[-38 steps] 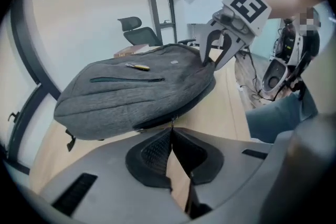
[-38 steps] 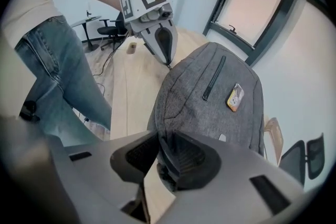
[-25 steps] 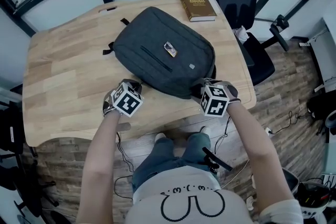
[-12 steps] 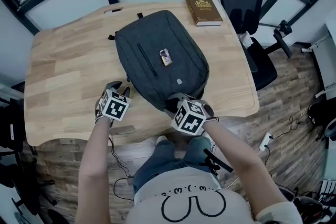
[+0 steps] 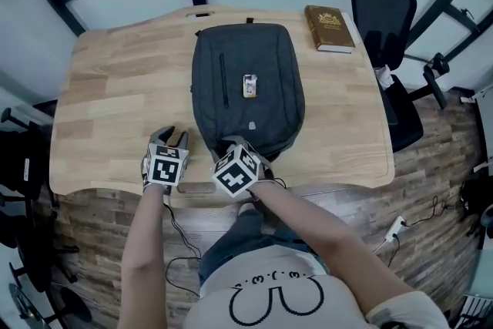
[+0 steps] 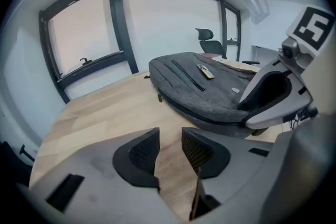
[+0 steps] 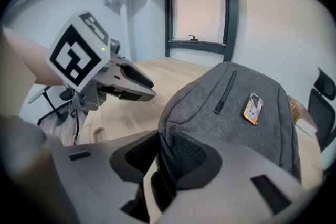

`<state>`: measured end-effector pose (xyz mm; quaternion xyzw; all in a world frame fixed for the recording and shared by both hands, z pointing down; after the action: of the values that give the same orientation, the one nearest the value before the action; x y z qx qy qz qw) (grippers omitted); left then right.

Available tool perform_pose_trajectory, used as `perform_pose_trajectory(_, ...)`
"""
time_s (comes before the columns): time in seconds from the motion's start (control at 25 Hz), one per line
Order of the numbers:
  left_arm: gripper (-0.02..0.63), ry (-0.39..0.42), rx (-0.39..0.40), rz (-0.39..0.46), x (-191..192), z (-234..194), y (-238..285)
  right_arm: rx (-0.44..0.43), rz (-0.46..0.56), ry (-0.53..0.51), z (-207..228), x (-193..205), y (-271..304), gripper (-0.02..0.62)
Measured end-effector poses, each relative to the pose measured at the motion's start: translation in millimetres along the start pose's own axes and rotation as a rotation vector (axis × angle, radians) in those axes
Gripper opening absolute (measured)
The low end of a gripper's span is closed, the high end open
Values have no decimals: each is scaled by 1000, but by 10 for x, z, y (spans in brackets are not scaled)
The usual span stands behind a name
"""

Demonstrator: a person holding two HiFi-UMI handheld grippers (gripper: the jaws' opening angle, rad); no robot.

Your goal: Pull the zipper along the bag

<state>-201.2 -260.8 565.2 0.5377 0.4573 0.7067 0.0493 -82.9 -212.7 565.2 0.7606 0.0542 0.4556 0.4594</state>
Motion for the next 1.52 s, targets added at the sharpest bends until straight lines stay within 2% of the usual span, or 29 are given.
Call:
perform_pose_trajectory(0.2,124,-84,-22,52,10,-28,-203,-81,47,59,-18,-98,-46,158)
perform_pose_trajectory(0.28,124,-107,-17,98,-50,9,-240,-134,89,88,30,-153,-214,230)
perform_pose_trajectory(0.36,124,-116,-16,157,-176,64,-282,-141,149,122,203,-213,-414,260)
perform_pose_trajectory(0.44,124,-120,-33,212,-318,120,-345,-98,215,165,479,-249,-605,311)
perform_pose_trajectory(0.56,124,-130,-62,298,-508,227,-514,12,281,269,937,-230,-896,455)
perform_pose_trajectory(0.6,124,-137,-66,326,-559,268,-586,43,299,307,1065,-213,-999,476)
perform_pose_trajectory(0.68,143,-154,-59,363,-644,360,-723,75,340,368,1258,-187,-1218,487)
perform_pose_trajectory(0.72,179,-160,-55,375,-684,409,-790,82,362,383,1326,-178,-1335,486)
perform_pose_trajectory(0.8,212,-159,-61,399,-769,501,-936,106,400,373,1433,-166,-1573,486)
perform_pose_trajectory(0.96,218,-153,-92,472,-980,654,-1301,171,461,326,1585,-192,-2046,485)
perform_pose_trajectory(1.0,216,-163,-106,502,-1035,683,-1410,191,479,327,1624,-200,-2179,468)
perform_pose_trajectory(1.04,183,-181,-128,538,-1087,703,-1527,220,502,333,1673,-205,-2324,388)
perform_pose_trajectory(1.12,43,-222,-185,609,-1177,728,-1766,291,563,363,1789,-202,-2621,124)
perform_pose_trajectory(1.16,21,-229,-209,630,-1218,745,-1866,318,588,377,1837,-198,-2752,51)
perform_pose_trajectory(1.52,15,-112,-239,730,-1645,881,-2447,493,688,314,1979,-246,-3502,52)
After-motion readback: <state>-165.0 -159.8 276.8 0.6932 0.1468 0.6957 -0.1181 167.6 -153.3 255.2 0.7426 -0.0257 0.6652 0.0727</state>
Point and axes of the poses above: the fingertips, and each gripper's own axes: y forward along the fingers, z to its right, x out of its underside, the point moved 3 cm from there along -y, backward along the fingers, and after that the axes turned 10 degrees about x, right-handed, at the moved point
